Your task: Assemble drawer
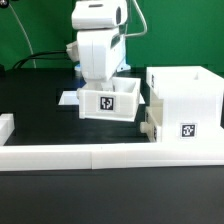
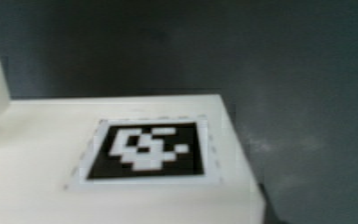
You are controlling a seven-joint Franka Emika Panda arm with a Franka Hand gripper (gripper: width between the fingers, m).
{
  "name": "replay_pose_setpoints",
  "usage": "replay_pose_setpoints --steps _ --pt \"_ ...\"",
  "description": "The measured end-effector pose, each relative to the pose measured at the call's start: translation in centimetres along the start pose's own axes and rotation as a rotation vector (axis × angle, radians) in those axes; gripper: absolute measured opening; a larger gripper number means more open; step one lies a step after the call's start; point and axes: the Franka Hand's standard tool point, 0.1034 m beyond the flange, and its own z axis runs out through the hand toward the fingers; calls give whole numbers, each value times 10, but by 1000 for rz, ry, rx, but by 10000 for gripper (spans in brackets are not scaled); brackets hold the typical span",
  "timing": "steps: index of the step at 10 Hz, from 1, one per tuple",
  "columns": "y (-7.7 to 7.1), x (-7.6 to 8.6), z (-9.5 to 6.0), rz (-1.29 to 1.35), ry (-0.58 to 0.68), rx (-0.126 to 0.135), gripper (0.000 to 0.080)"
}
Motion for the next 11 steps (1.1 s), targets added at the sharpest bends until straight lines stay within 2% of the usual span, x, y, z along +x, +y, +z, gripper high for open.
replay_pose_setpoints --steps 3,6,10,11 --pt "-1 -1 1 -6 -1 2 42" --pt "-1 -4 2 -203 -11 7 42" --pt "-2 -4 3 -189 -11 10 42" --pt "-3 0 4 -187 -9 12 42"
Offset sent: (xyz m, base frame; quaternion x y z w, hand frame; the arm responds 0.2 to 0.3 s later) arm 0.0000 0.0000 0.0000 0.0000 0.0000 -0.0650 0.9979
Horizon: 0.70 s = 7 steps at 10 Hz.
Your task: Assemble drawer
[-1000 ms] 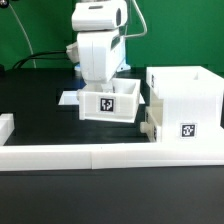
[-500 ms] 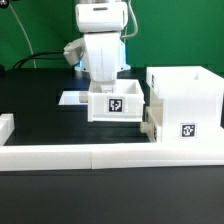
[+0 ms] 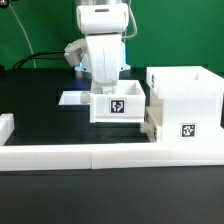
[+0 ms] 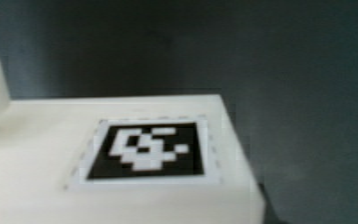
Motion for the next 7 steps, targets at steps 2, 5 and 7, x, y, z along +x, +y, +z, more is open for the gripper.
replay_pose_setpoints --steps 2,5,7 --pt "-1 10 2 -15 5 4 42" --pt "-1 12 3 -18 7 5 42" --pt "-1 12 3 -18 7 6 42"
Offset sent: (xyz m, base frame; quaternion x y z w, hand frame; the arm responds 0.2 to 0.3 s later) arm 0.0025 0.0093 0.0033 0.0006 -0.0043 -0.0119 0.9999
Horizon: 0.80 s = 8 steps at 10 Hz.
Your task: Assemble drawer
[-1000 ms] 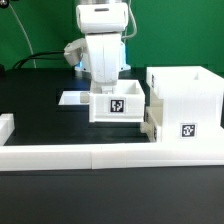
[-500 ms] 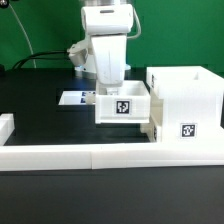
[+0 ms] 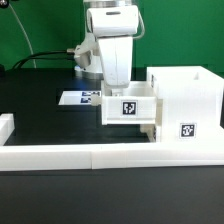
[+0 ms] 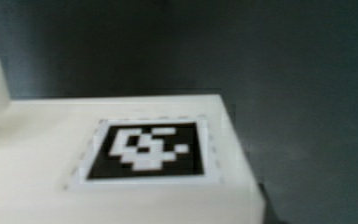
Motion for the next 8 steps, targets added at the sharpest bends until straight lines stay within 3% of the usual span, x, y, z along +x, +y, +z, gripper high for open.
replay_pose_setpoints --steps 8 --pt "3 8 2 -1 7 -1 42"
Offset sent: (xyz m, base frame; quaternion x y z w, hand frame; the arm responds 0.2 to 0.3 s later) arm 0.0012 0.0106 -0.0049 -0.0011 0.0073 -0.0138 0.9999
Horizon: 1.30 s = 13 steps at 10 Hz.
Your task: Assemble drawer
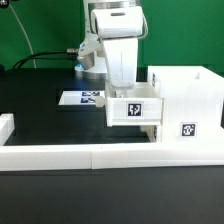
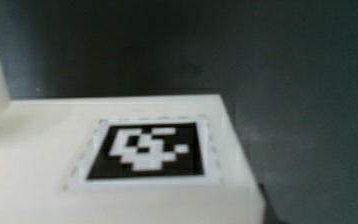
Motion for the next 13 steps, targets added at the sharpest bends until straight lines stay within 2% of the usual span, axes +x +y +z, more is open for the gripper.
replay_pose_setpoints --steps 1,5,13 --pt "0 0 1 5 2 -19 42" --pt "-5 0 4 4 1 -9 42" --pt "-4 -2 4 -2 -13 -16 42"
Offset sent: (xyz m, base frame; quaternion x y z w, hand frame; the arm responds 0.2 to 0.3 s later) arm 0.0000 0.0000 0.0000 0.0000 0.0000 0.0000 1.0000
